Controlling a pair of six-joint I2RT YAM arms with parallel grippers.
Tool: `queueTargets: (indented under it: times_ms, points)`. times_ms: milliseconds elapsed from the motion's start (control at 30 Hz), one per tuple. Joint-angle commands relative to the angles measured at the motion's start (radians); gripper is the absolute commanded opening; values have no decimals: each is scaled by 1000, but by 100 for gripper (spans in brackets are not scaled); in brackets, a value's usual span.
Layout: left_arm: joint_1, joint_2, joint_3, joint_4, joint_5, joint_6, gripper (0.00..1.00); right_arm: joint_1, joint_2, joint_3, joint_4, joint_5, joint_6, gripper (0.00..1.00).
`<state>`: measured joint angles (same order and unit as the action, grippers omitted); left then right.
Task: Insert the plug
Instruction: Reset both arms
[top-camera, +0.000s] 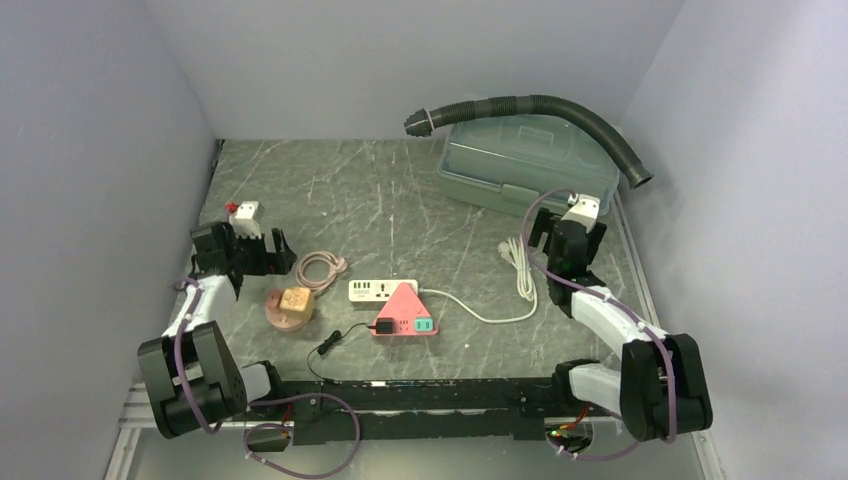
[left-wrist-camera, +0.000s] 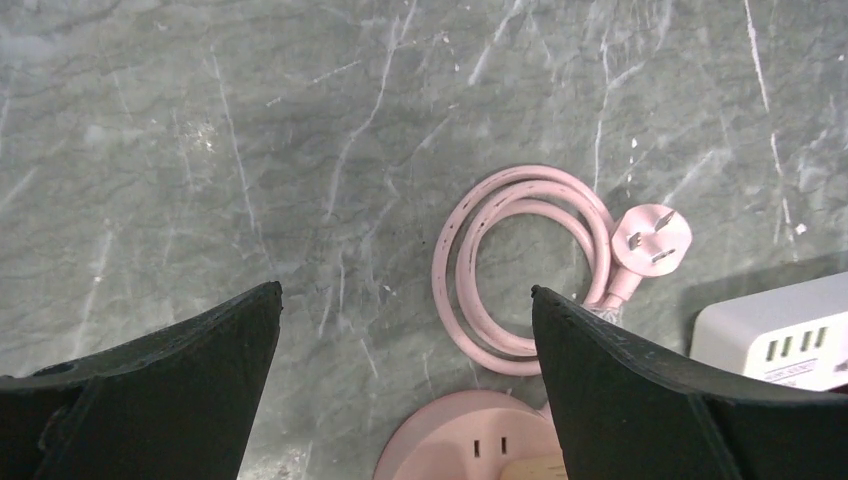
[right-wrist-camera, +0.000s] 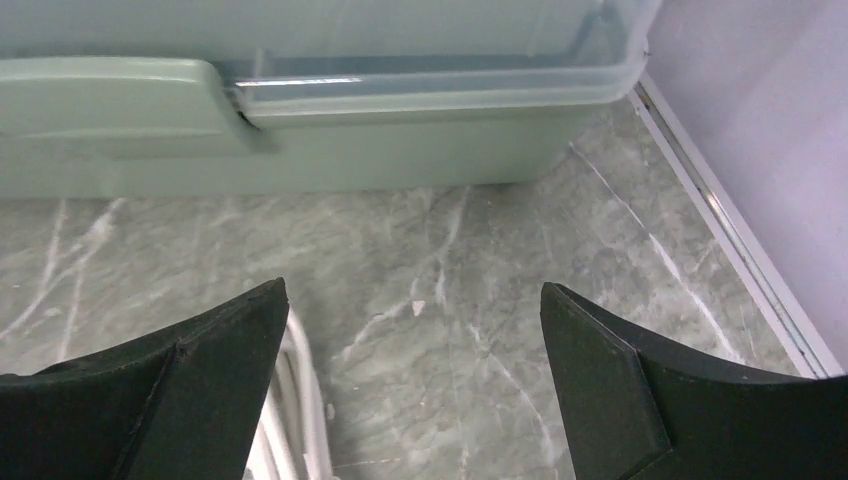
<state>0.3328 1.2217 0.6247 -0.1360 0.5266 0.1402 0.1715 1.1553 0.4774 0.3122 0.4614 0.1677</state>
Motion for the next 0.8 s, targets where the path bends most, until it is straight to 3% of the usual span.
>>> queueTargets:
  times_ms: [0,167,400,633,733,767]
  points:
    - [3,-42,-143,352,28,-43,100,-32,33,-59,233,19,-34,100]
    - [3,12,-239,560,86,-29,100,-85,106,-96,323,-15,-55,100]
    - [3,166,-226,772,115,-121,100,-130,172,-173,556,-152,-91,100]
    - [2,273,-249,1016,15,-236,100,-147,301,-203,728,-208,-113,100]
    - [0,374,-313,1286,-13,-282,100,-147,316,-270,871,-137,-98,100]
    - [-4,380,-312,1259,-16,-279,100,-147,306,-274,858,-127,-79,100]
